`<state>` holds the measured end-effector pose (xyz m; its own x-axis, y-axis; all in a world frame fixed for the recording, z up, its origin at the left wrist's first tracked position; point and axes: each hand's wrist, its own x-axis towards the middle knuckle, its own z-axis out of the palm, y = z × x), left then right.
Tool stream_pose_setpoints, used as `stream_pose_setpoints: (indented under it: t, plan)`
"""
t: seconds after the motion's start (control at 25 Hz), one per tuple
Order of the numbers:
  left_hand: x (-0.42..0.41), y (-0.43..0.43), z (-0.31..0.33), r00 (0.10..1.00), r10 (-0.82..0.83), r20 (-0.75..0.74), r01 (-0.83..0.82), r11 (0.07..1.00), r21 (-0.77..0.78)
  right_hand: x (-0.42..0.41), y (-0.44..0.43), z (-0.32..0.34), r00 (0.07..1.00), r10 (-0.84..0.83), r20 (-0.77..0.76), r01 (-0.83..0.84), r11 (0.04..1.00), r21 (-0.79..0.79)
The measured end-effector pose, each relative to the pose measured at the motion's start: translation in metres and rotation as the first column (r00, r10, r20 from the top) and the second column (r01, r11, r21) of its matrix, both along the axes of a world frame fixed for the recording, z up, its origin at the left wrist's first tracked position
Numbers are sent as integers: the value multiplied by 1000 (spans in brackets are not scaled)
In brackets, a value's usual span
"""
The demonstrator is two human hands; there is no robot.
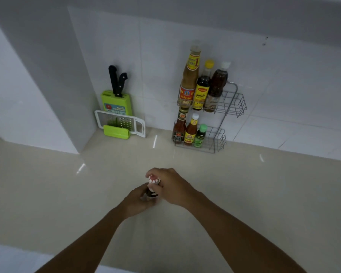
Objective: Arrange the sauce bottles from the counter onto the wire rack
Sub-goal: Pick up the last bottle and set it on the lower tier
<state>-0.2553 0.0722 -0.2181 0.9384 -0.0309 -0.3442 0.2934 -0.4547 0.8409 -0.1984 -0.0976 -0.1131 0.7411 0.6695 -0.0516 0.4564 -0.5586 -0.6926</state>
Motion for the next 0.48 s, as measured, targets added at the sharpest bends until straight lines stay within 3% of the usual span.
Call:
stream_pose_setpoints:
  t: [0.2,0.32,0.36,0.4,0.44,0.48]
  plan:
    - [-5,-32,20,987,130,89,-112,977,-179,-4,-25,16,979,-202,-28,204,971,129]
    - [0,-39,53,993,30,114,-4,976,-218,7,-48,56,995,-97,18,96,994,57]
    - [3,-40,66,991,-51,124,78,972,-222,12,-57,71,986,-15,168,23,998,-51]
    - [7,-43,82,981,-147,130,174,957,-231,18,-66,86,918,81,389,-26,989,-146]
    - [11,-45,95,965,-234,121,257,935,-246,23,-75,99,775,172,608,-56,977,-204]
    - [14,-48,109,948,-303,99,319,911,-261,27,-82,108,646,219,731,-79,972,-221]
